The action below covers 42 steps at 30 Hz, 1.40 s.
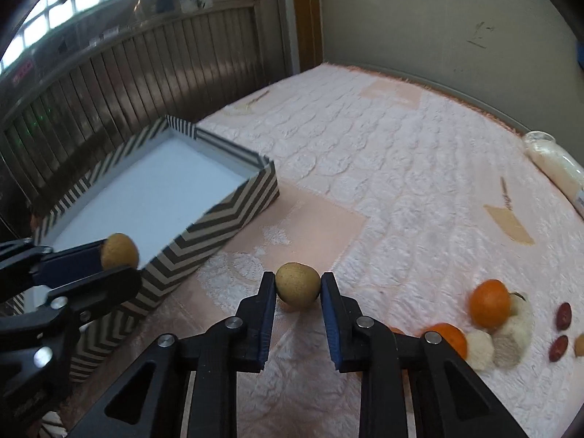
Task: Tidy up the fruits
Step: 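Carry both brown fruits over the white tray and open both tools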
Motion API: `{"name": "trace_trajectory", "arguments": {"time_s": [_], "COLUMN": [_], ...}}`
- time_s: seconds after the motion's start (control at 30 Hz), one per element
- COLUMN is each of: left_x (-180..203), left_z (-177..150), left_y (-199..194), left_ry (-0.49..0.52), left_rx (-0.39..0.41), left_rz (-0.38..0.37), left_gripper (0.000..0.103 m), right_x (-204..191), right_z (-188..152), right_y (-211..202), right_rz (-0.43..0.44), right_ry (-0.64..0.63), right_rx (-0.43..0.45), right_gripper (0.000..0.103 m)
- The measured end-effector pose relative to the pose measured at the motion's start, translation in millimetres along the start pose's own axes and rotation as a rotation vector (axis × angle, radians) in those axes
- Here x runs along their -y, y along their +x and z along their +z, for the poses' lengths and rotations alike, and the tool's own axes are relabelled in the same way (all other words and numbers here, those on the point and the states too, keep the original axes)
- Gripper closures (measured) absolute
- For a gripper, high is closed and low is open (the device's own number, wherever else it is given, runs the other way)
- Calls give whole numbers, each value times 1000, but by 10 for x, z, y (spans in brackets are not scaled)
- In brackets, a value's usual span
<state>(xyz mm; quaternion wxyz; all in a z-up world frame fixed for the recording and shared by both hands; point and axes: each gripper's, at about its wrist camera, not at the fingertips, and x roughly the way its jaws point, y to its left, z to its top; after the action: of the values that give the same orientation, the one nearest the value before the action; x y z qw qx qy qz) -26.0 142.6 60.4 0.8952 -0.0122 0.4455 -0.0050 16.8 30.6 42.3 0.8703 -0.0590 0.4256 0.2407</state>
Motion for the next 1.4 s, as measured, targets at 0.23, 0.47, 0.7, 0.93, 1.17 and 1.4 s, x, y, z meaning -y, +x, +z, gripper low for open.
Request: {"name": "trace_trajectory", "arguments": {"time_s": [0.23,0.47,0.7,0.93,1.17,1.4], "left_x": [-148,-443,-767,-1055,-1149,-1234], "left_z": [41,89,180,261,264,235], "left_y": [-80,-135,101,475,612,590], "left_ry": [-20,-50,-93,-177,-200,-252], "left_rx": [-2,-9,-65,-138,-166,-171], "left_rz": [13,55,90,94,121,106], "left_gripper": [79,79,79,79,79,56], "right_x": [-148,-465,-741,-944,-1075,-1103], "right_z": [25,133,281,418,455,438], "right_y": [-256,-301,-137,204,463,515], "right_rz": [16,62,86,87,79,112], "right_ry": [-3,-52,-103,-164,-217,-221], "right_rx": [49,67,57,-5,-48,-61], "right_gripper": [79,79,79,79,79,70]}}
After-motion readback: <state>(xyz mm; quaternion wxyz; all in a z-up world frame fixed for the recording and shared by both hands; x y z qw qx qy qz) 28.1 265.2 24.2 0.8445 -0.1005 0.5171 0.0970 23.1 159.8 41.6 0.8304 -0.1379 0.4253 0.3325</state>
